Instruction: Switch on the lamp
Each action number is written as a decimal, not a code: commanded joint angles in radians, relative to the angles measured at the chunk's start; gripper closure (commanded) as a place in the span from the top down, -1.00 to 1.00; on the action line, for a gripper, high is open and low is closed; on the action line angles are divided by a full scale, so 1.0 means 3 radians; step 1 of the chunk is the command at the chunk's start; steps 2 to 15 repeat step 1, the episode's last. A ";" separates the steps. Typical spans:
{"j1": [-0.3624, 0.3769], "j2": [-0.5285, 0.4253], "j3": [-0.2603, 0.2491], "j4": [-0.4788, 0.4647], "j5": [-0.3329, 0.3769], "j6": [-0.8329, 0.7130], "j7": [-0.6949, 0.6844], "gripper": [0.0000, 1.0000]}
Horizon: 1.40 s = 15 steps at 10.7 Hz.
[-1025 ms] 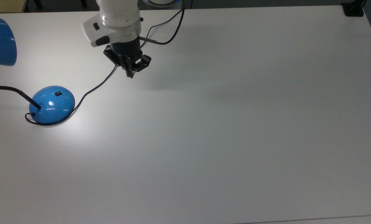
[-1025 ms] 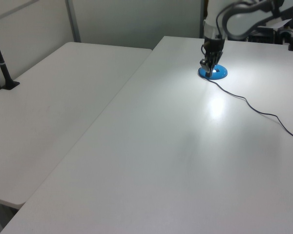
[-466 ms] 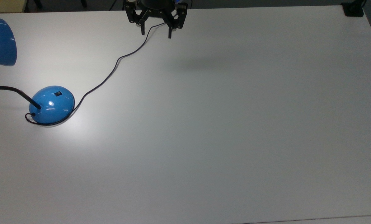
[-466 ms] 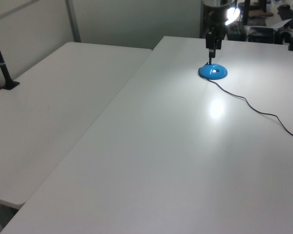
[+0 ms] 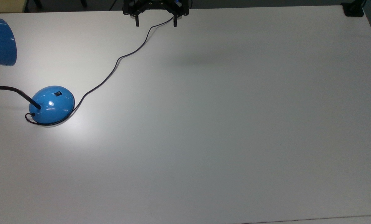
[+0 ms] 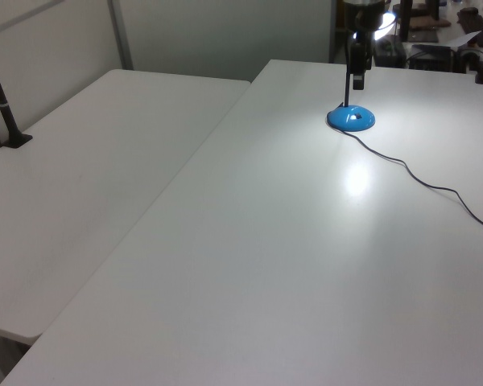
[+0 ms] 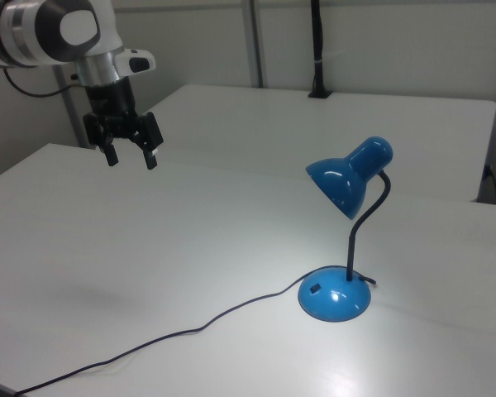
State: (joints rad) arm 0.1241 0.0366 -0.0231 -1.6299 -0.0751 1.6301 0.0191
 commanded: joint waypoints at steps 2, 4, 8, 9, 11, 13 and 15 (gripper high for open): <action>0.0011 -0.0096 -0.0056 0.0008 -0.0010 -0.0106 -0.0115 1.00; 0.0011 -0.0096 -0.0056 0.0008 -0.0010 -0.0106 -0.0115 1.00; 0.0011 -0.0096 -0.0056 0.0008 -0.0010 -0.0106 -0.0115 1.00; 0.0011 -0.0096 -0.0056 0.0008 -0.0010 -0.0106 -0.0115 1.00; 0.0011 -0.0096 -0.0056 0.0008 -0.0010 -0.0106 -0.0115 1.00; 0.0011 -0.0096 -0.0056 0.0008 -0.0010 -0.0106 -0.0115 1.00; 0.0011 -0.0096 -0.0056 0.0008 -0.0010 -0.0106 -0.0115 1.00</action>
